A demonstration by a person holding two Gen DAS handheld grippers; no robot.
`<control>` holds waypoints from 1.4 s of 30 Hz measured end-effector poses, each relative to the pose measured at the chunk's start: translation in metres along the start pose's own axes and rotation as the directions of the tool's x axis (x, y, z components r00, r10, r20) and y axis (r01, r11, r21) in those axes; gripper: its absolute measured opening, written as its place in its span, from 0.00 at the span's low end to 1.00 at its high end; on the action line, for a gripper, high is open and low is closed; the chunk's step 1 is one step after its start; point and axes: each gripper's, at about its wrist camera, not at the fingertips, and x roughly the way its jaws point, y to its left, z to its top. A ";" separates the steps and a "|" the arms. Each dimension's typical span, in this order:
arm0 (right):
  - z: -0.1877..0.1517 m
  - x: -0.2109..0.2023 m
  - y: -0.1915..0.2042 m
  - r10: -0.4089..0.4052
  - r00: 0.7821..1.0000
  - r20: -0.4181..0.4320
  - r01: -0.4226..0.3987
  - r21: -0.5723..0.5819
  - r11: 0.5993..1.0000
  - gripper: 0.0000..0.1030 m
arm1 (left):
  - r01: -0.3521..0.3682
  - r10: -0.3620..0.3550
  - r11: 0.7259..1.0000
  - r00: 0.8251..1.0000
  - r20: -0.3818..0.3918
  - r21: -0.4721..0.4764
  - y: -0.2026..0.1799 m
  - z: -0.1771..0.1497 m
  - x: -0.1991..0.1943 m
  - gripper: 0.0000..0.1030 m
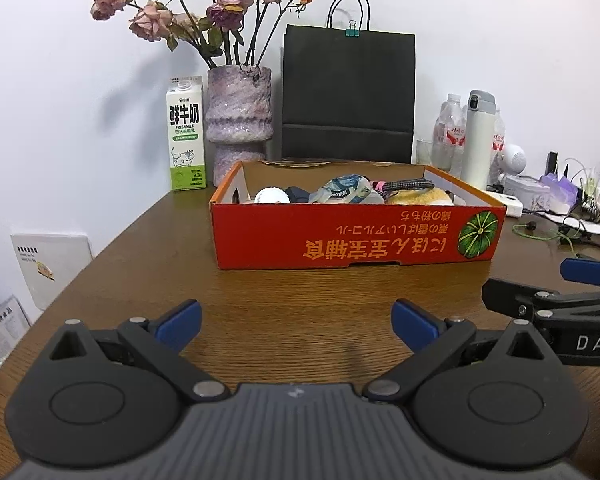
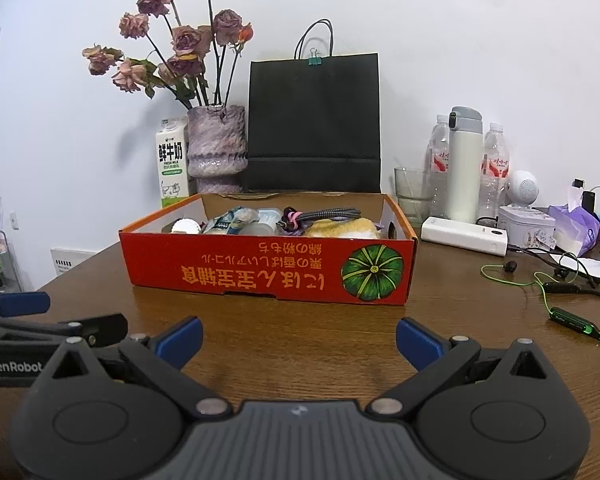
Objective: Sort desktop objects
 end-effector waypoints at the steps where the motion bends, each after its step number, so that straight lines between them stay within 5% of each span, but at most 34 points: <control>1: 0.000 0.000 0.000 -0.003 1.000 0.001 0.003 -0.002 1.000 1.00 | -0.003 0.003 1.000 1.000 0.001 0.005 0.000 0.000 0.000 1.00; 42: 0.000 -0.001 0.001 -0.011 1.000 0.007 0.011 -0.002 1.000 1.00 | -0.032 0.030 0.998 0.999 0.038 0.048 -0.004 0.000 -0.004 1.00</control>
